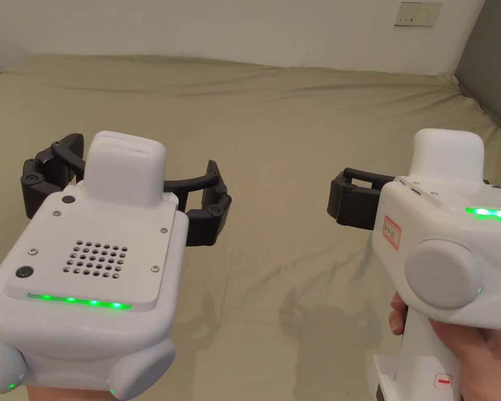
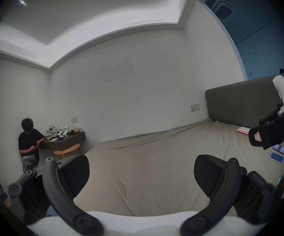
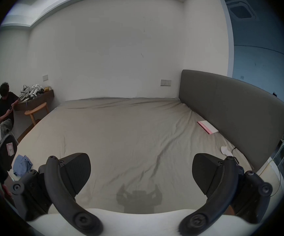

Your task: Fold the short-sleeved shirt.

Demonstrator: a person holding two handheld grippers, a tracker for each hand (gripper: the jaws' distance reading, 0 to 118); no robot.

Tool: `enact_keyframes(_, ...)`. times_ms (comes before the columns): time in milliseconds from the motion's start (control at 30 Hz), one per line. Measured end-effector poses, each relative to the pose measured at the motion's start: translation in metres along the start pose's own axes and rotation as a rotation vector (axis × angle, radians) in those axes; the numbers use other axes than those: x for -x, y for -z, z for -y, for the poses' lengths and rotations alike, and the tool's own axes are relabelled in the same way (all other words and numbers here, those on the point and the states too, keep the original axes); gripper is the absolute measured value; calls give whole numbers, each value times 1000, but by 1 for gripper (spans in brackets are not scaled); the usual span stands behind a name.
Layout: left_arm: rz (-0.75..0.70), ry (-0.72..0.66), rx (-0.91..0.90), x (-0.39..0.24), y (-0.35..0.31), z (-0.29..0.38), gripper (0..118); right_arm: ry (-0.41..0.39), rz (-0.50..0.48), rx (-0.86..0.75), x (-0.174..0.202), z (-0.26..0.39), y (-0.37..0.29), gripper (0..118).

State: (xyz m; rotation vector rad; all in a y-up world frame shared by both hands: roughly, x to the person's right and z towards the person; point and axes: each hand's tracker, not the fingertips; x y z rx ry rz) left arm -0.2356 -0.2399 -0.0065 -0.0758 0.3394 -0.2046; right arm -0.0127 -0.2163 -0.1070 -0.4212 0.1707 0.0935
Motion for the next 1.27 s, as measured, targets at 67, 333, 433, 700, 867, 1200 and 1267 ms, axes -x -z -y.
enact_keyframes(67, 0, 0, -5, 1, 0, -1, 118, -4, -46, 0, 1, 2, 0, 118)
enact_keyframes(333, -4, -13, -6, 4, -3, -2, 118, -60, -7, -31, 18, 1, -11, 118)
enact_keyframes(433, -7, -18, -5, 4, -3, -2, 118, -65, 8, -39, 22, 2, -11, 118)
enact_keyframes(700, -8, -24, -3, 5, -4, -2, 118, -65, -43, -19, 33, 4, -17, 118)
enact_keyframes(867, -10, -20, -3, 5, -4, -2, 118, -100, -46, -50, 38, 5, -18, 118)
enact_keyframes(1200, -14, -24, 0, 7, -3, -1, 118, -51, -180, 50, 40, 9, -14, 118)
enact_keyframes(1267, -15, -24, 2, 8, -3, -1, 118, -35, -182, 53, 38, 7, -15, 118)
